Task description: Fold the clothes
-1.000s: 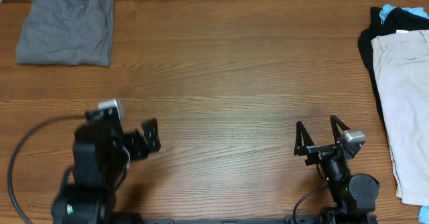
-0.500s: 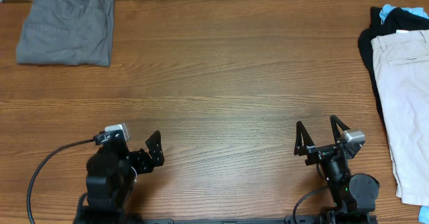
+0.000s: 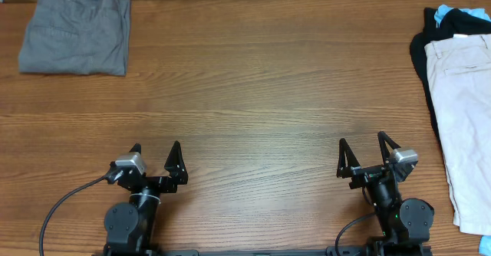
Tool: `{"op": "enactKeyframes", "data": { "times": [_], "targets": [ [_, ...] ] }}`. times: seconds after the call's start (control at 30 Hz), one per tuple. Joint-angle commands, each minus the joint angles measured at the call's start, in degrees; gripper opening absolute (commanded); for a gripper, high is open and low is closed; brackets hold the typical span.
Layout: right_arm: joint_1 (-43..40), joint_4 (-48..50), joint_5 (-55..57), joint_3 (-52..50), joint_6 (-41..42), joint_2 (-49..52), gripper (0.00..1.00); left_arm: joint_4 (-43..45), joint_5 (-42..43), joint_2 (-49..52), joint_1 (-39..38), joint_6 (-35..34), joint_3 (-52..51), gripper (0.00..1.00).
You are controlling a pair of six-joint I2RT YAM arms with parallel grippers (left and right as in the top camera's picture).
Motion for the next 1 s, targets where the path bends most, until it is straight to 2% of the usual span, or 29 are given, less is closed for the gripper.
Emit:
{"op": "enactKeyframes", "data": {
  "times": [0.0, 0.17, 0.43, 0.97],
  "targets": [
    [0.4, 0.3, 0.6, -0.6, -0.2, -0.5, 1.0, 4.2, -0.3, -1.3, -0.2, 1.3, -3.0, 1.0],
    [0.4, 0.3, 0.6, -0.6, -0.2, -0.5, 1.0, 6.7, -0.5, -1.3, -0.2, 3.7, -3.9, 1.0],
    [0.4, 0.3, 0.6, -0.6, -0.2, -0.5, 1.0, 4.5, -0.4, -1.3, -0.1, 8.8, -3.9, 1.0],
    [0.4, 0.3, 0.6, -0.6, -0.2, -0.5, 1.0, 4.5, -0.4, -1.2, -0.1, 8.8, -3.9, 1.0]
  ]
}}
